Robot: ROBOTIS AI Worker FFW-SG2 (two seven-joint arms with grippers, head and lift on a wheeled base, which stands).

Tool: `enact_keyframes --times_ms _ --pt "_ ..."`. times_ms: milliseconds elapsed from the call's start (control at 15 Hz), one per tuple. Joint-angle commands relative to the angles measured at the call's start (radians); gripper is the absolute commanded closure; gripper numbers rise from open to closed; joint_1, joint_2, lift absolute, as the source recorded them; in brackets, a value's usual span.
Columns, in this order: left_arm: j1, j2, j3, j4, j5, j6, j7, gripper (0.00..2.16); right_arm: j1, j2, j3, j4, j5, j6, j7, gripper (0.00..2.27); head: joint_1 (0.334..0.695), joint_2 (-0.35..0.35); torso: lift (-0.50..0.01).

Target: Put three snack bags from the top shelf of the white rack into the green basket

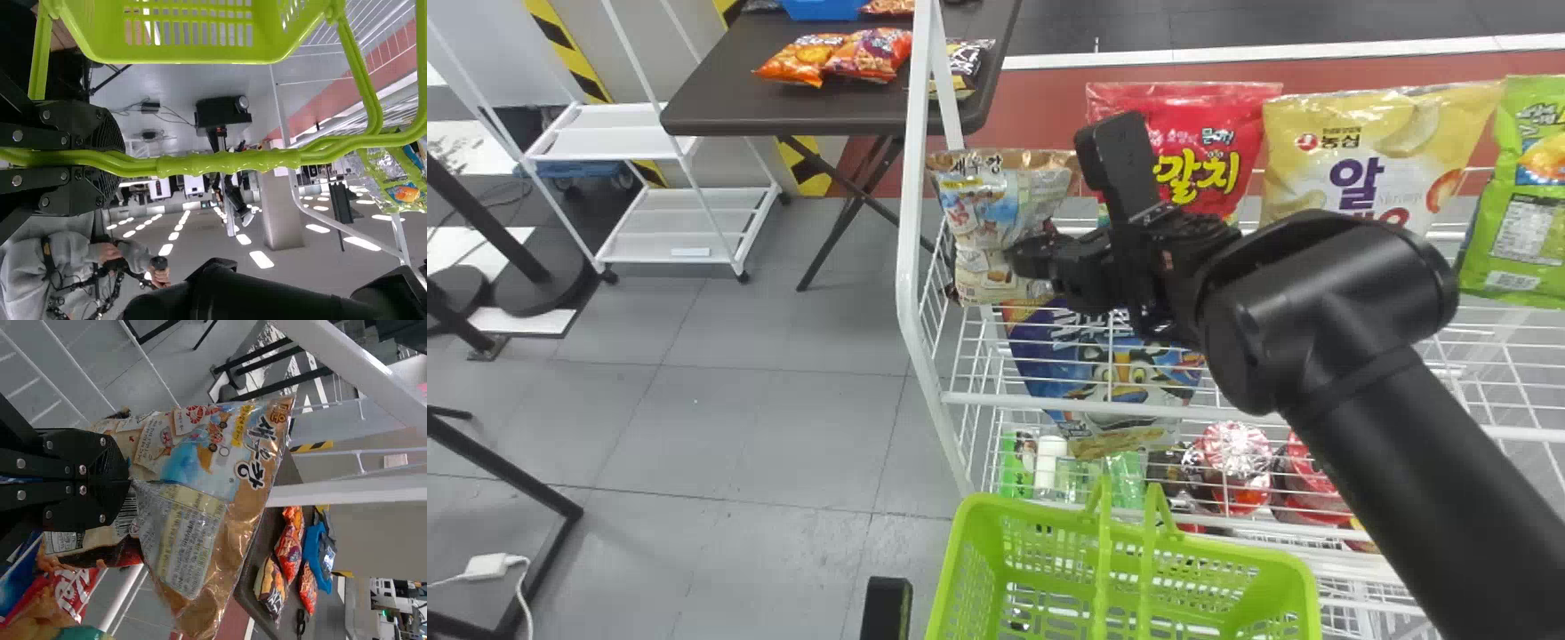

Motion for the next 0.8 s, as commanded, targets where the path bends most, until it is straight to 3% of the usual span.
enact_keyframes --times_ms 0,133,467,733 --pt "0.003 0.0 -0.004 -0.005 0.0 0.0 0.001 2.15 0.068 0.001 0.002 -0.11 0.049 0.064 -0.014 2.25 0.695 0.168 0.0" --pt "0.007 0.0 -0.006 -0.011 -0.002 0.0 0.0 2.15 0.148 0.001 0.017 -0.246 0.11 0.104 -0.077 2.25 0.695 0.169 0.0" --pt "0.011 -0.009 -0.029 -0.023 -0.028 0.0 0.013 2.15 0.319 0.001 -0.043 -0.576 0.047 0.245 -0.125 2.25 0.695 0.175 0.0" --pt "0.007 -0.012 -0.038 -0.028 -0.039 0.0 0.029 2.15 0.491 -0.097 -0.162 -0.866 0.007 0.407 -0.138 2.25 0.695 0.119 0.0"
